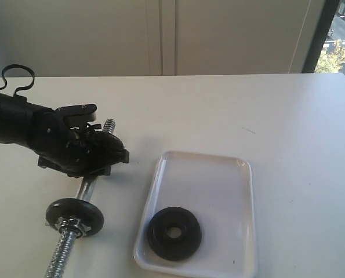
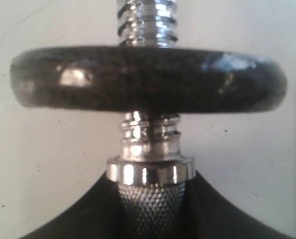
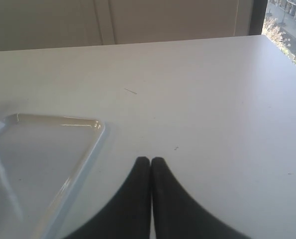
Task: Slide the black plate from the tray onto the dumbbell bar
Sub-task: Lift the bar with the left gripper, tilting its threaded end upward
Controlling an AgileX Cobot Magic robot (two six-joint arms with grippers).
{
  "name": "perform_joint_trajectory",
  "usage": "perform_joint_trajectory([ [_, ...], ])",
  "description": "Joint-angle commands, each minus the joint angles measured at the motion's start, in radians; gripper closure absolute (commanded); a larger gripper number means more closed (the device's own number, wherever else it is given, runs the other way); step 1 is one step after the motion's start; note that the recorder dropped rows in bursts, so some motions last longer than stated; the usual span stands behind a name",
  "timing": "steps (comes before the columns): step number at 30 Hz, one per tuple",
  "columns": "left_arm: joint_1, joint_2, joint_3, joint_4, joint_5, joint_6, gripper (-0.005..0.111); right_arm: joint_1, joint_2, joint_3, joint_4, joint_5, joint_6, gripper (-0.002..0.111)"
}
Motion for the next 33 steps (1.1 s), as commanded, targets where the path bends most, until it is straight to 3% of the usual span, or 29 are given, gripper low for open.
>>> perform_joint_trajectory([
  [1, 0.001, 0.002, -0.002, 0.108, 0.041, 0.008, 0.106, 0.004, -0.005, 0.004, -0.007, -0.002, -0.008, 0.108],
  [10, 0.001, -0.020, -0.002, 0.225, 0.120, 0.093, 0.107, 0.004, -0.005, 0.004, -0.007, -0.002, -0.008, 0.108],
  [25, -0.001, -0.169, 0.001, 0.231, 0.208, 0.151, 0.107, 0.004, -0.005, 0.004, -0.006, -0.002, -0.008, 0.108],
  [33, -0.001, -0.201, 0.001, 0.138, 0.265, 0.386, 0.107, 0.004, -0.005, 0.004, -0.006, -0.002, -0.008, 0.108],
])
